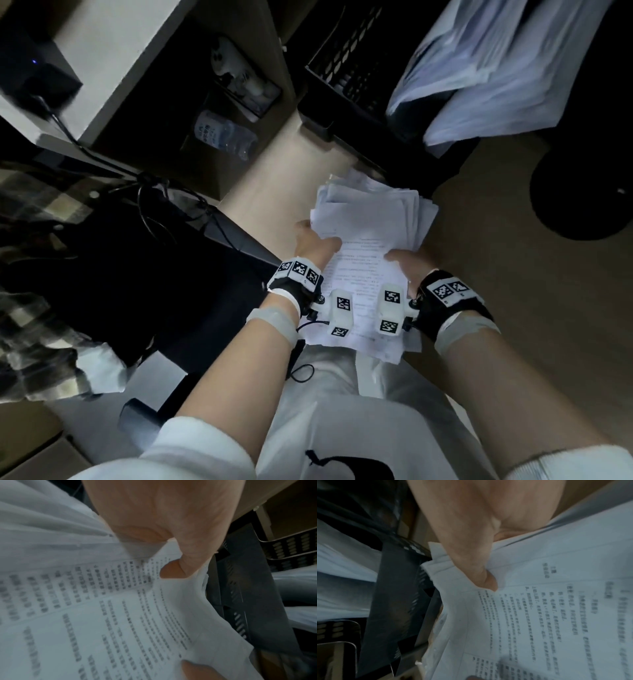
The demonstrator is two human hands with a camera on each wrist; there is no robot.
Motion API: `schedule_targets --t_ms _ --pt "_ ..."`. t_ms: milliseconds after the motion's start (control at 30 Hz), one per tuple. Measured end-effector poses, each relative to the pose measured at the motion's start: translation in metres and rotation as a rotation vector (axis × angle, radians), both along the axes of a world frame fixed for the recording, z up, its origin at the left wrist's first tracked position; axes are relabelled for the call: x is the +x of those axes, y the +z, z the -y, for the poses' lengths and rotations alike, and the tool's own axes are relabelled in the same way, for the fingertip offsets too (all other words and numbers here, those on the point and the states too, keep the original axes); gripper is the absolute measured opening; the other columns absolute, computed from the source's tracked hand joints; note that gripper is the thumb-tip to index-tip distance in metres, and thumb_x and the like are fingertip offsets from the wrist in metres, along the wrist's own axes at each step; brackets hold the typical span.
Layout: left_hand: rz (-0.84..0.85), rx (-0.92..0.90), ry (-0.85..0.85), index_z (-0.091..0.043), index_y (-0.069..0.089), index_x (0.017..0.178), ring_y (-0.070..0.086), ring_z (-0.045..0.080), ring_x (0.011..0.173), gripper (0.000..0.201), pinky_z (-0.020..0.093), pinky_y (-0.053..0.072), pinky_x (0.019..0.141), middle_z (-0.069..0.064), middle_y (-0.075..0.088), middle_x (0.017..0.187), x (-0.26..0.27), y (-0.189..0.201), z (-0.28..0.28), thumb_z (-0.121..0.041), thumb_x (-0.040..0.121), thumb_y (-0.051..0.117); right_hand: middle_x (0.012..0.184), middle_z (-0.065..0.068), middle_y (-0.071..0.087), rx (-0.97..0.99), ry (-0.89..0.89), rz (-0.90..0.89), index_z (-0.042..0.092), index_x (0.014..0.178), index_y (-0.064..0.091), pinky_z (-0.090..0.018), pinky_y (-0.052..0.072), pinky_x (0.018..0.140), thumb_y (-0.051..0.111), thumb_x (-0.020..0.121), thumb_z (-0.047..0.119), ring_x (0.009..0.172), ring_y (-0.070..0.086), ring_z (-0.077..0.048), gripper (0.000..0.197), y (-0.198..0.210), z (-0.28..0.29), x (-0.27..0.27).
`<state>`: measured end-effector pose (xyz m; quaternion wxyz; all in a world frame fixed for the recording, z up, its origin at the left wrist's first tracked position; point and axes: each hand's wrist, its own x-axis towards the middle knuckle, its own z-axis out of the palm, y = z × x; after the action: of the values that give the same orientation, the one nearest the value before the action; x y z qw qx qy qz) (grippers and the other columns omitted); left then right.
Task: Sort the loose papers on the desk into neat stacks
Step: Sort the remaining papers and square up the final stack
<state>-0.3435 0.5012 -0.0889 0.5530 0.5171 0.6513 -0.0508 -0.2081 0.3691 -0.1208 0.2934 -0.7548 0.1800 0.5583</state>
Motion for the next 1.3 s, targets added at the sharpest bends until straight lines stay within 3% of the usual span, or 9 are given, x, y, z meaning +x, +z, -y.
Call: schedule_targets --t_ms 167,367,500,667,767,833,1100,1200,1300 --pt "0.05 0.096 -0.043 -0.011 0.057 0.107 0.063 0.019 0.081 0.026 0.024 0.05 0.063 0.004 0.065 0.092 0.026 0.021 0.061 0.0 0.083 0.058 0.114 -0.007 0.056 0.08 -0.154 0.247 0.005 0.128 0.05 -0.034 0.043 0.079 0.07 0.082 0.017 0.098 0.054 -0.025 0.052 0.045 0.072 0.027" --pt "0.334 0.199 0.134 0.002 0.064 0.113 0.064 0.024 0.087 0.038 0.029 0.052 0.069 0.011 0.069 0.1 0.102 0.082 0.136 -0.018 0.081 0.066 0.087 0.002 0.055 0.267 -0.383 0.464 0.006 0.105 0.054 -0.034 0.045 0.075 0.073 0.072 0.017 0.076 0.052 -0.017 0.04 0.132 0.145 0.076" --pt "0.615 0.285 0.192 0.002 0.063 0.121 0.067 0.019 0.093 0.034 0.032 0.054 0.086 0.007 0.07 0.103 0.146 0.142 0.178 -0.001 0.087 0.063 0.09 0.001 0.069 0.444 -0.422 0.538 0.018 0.103 0.064 -0.036 0.053 0.073 0.077 0.052 0.026 0.087 0.067 -0.024 0.053 0.174 0.185 0.115" --pt "0.846 0.366 0.242 0.008 0.063 0.113 0.064 0.008 0.08 0.029 0.023 0.053 0.079 0.002 0.068 0.092 0.166 0.191 0.206 0.012 0.085 0.057 0.09 -0.006 0.074 0.582 -0.446 0.726 0.013 0.089 0.068 -0.037 0.056 0.073 0.08 0.069 0.011 0.082 0.071 -0.024 0.024 0.234 0.229 0.125" --pt "0.854 0.42 0.205 -0.001 0.064 0.096 0.062 0.006 0.076 0.02 0.022 0.049 0.074 -0.002 0.066 0.084 0.161 0.192 0.216 0.013 0.082 0.058 0.087 -0.004 0.074 0.659 -0.448 0.805 0.014 0.087 0.071 -0.03 0.056 0.07 0.078 0.072 0.001 0.078 0.071 -0.015 0.02 0.234 0.25 0.127" --pt "0.809 0.44 0.064 -0.007 0.061 0.104 0.062 0.009 0.088 0.026 0.023 0.05 0.08 -0.001 0.065 0.097 0.153 0.177 0.222 0.004 0.081 0.06 0.085 -0.001 0.07 0.574 -0.358 0.768 0.012 0.089 0.069 -0.023 0.052 0.067 0.077 0.078 0.005 0.07 0.067 -0.008 0.016 0.22 0.263 0.126" --pt "0.671 0.203 -0.121 -0.019 0.039 0.118 0.059 0.011 0.087 0.061 0.016 0.048 0.082 -0.004 0.056 0.096 0.166 0.144 0.23 0.009 0.075 0.072 0.113 -0.016 0.068 0.372 -0.177 0.667 0.004 0.119 0.064 -0.033 0.05 0.074 0.078 0.082 0.019 0.097 0.065 -0.027 0.043 0.167 0.262 0.137" --pt "0.732 0.194 -0.049 -0.021 0.043 0.126 0.064 0.015 0.106 0.071 0.025 0.051 0.095 -0.001 0.061 0.115 0.178 0.142 0.215 -0.017 0.07 0.086 0.097 -0.007 0.062 0.352 -0.273 0.689 0.007 0.103 0.059 -0.031 0.044 0.068 0.08 0.082 0.022 0.087 0.061 -0.022 0.034 0.168 0.257 0.149" --pt "0.749 0.183 0.005 -0.018 0.044 0.128 0.064 0.001 0.094 0.066 0.008 0.047 0.079 -0.006 0.061 0.109 0.195 0.149 0.209 -0.033 0.078 0.084 0.098 -0.008 0.059 0.296 -0.257 0.616 -0.007 0.109 0.056 -0.039 0.051 0.072 0.08 0.081 0.025 0.086 0.058 -0.02 0.049 0.155 0.25 0.155"
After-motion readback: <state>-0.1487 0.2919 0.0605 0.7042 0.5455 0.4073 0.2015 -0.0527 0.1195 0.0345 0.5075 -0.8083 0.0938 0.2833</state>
